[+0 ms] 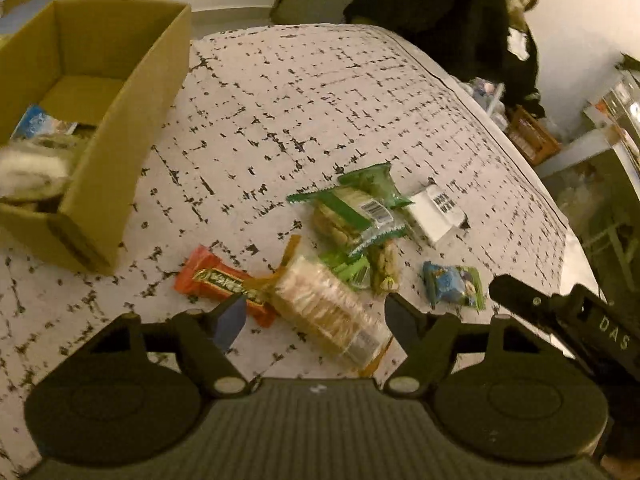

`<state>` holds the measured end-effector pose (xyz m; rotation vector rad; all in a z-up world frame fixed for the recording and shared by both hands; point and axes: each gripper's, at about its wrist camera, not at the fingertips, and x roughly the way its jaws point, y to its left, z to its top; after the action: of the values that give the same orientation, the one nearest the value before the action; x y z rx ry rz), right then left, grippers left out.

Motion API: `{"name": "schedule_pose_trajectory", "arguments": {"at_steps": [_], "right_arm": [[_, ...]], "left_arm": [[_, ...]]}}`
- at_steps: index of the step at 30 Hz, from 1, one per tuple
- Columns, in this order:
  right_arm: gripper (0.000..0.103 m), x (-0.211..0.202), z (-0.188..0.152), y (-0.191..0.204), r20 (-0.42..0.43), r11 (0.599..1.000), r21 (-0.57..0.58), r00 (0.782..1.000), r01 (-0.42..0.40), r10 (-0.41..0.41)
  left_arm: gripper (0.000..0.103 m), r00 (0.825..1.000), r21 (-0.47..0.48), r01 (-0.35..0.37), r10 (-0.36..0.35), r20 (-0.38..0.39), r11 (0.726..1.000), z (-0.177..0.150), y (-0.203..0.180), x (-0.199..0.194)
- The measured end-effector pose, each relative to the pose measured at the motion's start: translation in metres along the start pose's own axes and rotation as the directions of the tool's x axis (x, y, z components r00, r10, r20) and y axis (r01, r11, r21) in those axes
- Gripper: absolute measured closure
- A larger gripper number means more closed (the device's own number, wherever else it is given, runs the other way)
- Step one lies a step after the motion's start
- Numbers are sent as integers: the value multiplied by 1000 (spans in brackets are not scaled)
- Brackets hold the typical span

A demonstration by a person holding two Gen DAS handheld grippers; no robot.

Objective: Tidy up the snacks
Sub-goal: 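Grasp the clear cracker packet with the left gripper while the right grasps the blue-purple packet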

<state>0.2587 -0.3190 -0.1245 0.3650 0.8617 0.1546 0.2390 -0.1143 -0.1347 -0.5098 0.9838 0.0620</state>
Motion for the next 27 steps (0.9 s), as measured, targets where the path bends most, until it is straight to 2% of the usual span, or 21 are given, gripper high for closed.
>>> {"name": "schedule_pose_trajectory", "arguments": {"at_steps": [4,11,13,17,18,21,23,27], "right_arm": [[21,17,6,-3,-9,1000,-7,1000,13,-13],[28,52,10,3,-45,999,-29,999,15,-17],[32,58,10,10,-40,998,-61,999,24,-26],[66,63,7,15,-31,994,-88,997,64,-67],[71,63,7,14,-31,994,-85,997,63,-66],[77,56,5,9,-33,998,-52,998,43,-45],[79,48,3,9,-26,997,-49,998,55,-56],[80,27,-1,12,-4,998,-37,999,49,-50]], "left_arm": [[28,998,-38,-54,53,-19,998,0,-5,16],[29,984,-96,-167,161,-70,981,-9,-15,32],[33,984,-103,-174,168,-67,979,-11,-17,32],[44,983,-103,-174,167,-77,979,-12,-17,28],[45,983,-99,-173,166,-78,980,-11,-17,27],[49,983,-100,-172,164,-81,980,-10,-13,21],[57,985,-111,-161,153,-74,981,-9,-10,14],[60,989,-104,-143,140,-41,984,-7,-7,-1]]}}
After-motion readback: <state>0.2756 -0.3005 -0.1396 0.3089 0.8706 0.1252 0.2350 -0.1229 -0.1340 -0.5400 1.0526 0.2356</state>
